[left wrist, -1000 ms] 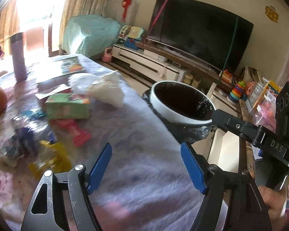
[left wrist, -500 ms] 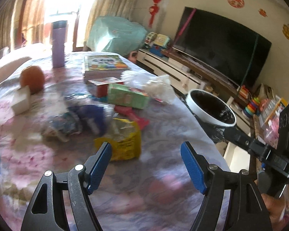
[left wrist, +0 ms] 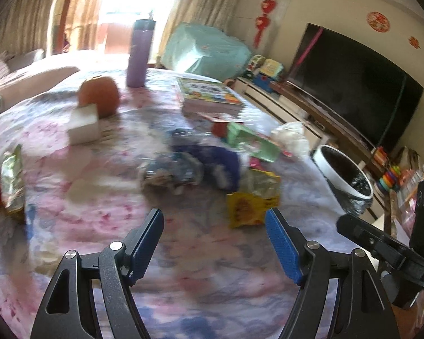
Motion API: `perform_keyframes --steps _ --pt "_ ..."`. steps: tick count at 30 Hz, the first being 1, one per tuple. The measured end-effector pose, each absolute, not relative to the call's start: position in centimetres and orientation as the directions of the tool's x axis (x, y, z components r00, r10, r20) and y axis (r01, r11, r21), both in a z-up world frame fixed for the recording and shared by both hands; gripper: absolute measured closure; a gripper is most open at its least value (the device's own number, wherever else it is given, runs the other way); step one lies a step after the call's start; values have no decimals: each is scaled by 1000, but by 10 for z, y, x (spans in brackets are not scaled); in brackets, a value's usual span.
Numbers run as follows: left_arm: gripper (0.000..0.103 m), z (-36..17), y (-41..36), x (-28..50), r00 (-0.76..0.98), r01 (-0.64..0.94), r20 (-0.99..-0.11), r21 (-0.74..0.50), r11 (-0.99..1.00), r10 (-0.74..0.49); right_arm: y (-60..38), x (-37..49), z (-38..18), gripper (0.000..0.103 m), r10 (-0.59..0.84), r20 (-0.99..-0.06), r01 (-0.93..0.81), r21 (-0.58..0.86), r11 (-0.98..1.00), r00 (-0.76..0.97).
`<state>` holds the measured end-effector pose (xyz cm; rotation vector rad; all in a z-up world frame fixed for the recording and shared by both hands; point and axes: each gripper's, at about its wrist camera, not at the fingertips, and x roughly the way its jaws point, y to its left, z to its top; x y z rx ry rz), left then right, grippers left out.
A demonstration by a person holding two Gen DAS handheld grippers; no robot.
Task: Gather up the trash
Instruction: 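Move both open tools back over the trash on the table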
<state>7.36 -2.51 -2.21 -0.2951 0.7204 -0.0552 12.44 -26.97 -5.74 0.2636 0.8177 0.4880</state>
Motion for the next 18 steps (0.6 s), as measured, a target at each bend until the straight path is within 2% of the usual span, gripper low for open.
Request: perform_keyframes --steps 11,18 --pt "29 -26 7 100 724 -129 -682 -280 951 -103 -234 136 -70 8 546 -662 -379 396 836 514" --pt "29 -39 29 136 695 -143 -707 -317 938 -133 -220 152 -79 8 540 -686 -377 392 839 487"
